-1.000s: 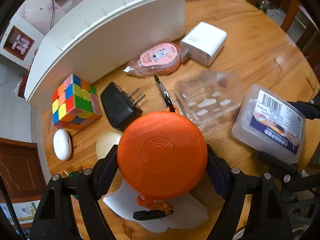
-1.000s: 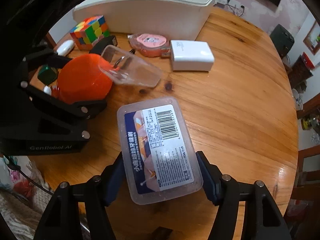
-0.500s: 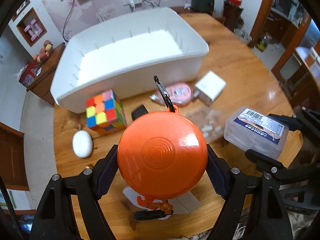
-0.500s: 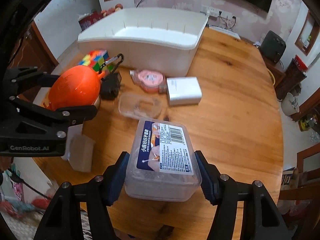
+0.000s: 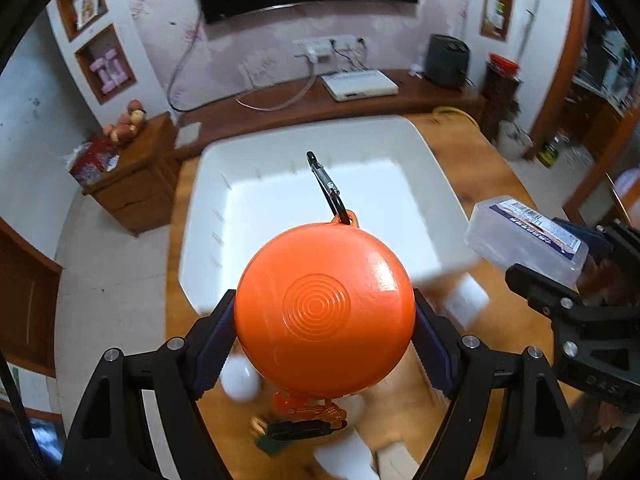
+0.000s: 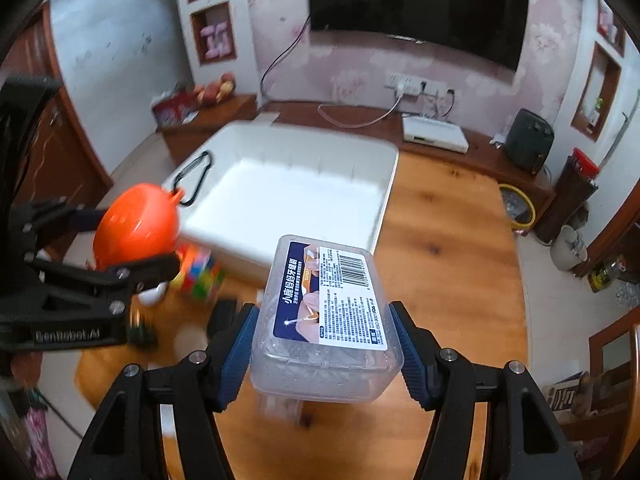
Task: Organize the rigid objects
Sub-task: 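Carry the orange case and labeled box into the white bin and release both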
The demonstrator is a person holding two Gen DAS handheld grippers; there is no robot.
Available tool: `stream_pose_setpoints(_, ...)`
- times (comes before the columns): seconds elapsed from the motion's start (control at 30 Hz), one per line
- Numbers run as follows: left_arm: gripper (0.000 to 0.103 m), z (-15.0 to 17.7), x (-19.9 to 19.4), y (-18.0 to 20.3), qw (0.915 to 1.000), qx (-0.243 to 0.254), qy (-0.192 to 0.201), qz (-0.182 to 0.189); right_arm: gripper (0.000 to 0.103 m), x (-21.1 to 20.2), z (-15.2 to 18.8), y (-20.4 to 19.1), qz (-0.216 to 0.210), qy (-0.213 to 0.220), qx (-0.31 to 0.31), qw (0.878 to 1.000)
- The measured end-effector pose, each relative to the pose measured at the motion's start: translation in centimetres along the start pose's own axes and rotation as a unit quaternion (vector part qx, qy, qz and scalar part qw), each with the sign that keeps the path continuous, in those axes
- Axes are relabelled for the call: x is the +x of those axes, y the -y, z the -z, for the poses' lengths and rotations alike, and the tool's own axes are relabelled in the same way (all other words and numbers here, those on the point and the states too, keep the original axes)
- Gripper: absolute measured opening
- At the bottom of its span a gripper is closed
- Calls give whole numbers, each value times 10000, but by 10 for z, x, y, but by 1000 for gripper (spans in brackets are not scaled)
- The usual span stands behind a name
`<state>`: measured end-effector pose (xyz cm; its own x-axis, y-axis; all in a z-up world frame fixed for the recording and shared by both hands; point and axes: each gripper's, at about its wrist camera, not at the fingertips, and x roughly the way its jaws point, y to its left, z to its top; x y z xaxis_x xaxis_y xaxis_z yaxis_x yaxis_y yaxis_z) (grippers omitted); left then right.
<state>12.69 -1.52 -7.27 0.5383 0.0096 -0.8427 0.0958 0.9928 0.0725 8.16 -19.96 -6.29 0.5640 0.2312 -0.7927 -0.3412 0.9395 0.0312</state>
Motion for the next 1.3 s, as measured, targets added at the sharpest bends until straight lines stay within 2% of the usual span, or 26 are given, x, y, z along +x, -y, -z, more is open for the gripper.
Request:
stream_pose_setpoints(0.1,83,-20,22,-14,9997,-243,-78,-63,65,28,-28,6,48,-119,221,9997)
stream_pose_setpoints(0.23,83,-32,60,-27,9983,-487,-249,-206,65,81,-51,14,8,-524,573,9970)
stream_pose_setpoints(0.43,83,-38,128,-48,9911,-1037,-787,-269,65,137,-62,1,120,-840,545,9949)
stream_pose_setpoints(0.6,83,-26,170,-54,9842,-1170,-1227,-507,65,176,-56,-18,303,-1235,245,9916)
stream_pose_setpoints(0.73,83,-24,173,-59,9803,-1399,-1336,-390,66,183,-52,-30,567,-1233,-55,9907)
stream_pose_setpoints(0.87,83,-23,174,-55,9770,-1362,-1561,-498,66,185,-50,-34,684,-1267,-201,9894)
stream_pose_setpoints(0.97,83,-18,177,-53,9727,-1372,-1807,-495,74,185,-49,-37,642,-1325,-293,9887)
stream_pose_setpoints(1.03,83,-16,176,-50,9721,-1382,-1828,-503,80,186,-49,-40,720,-1367,-267,9876)
stream_pose_setpoints(1.13,83,-14,173,-44,9708,-1411,-1880,-483,80,187,-48,-39,930,-1331,-401,9859)
stream_pose_setpoints(1.3,83,-10,168,-30,9722,-1299,-1913,-367,80,184,-48,-34,895,-1337,-482,9858)
